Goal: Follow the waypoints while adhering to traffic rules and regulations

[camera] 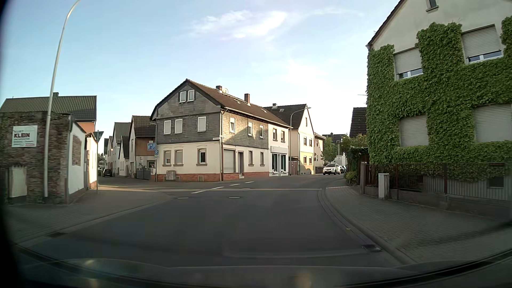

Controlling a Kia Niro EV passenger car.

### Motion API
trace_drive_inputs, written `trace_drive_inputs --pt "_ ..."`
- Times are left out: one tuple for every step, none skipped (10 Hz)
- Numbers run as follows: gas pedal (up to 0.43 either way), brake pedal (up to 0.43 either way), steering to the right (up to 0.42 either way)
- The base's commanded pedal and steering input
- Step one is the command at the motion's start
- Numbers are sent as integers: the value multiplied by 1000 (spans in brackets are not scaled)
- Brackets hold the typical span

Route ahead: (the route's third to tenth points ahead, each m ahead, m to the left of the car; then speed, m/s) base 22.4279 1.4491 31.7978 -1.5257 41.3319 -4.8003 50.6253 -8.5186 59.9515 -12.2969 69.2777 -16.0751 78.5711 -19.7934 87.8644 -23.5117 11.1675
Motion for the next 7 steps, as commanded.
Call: trace_drive_inputs --pt "0 30 24" --pt "0 30 28" --pt "0 30 31" --pt "0 30 35" --pt "0 30 40" --pt "0 30 45" --pt "0 30 47"
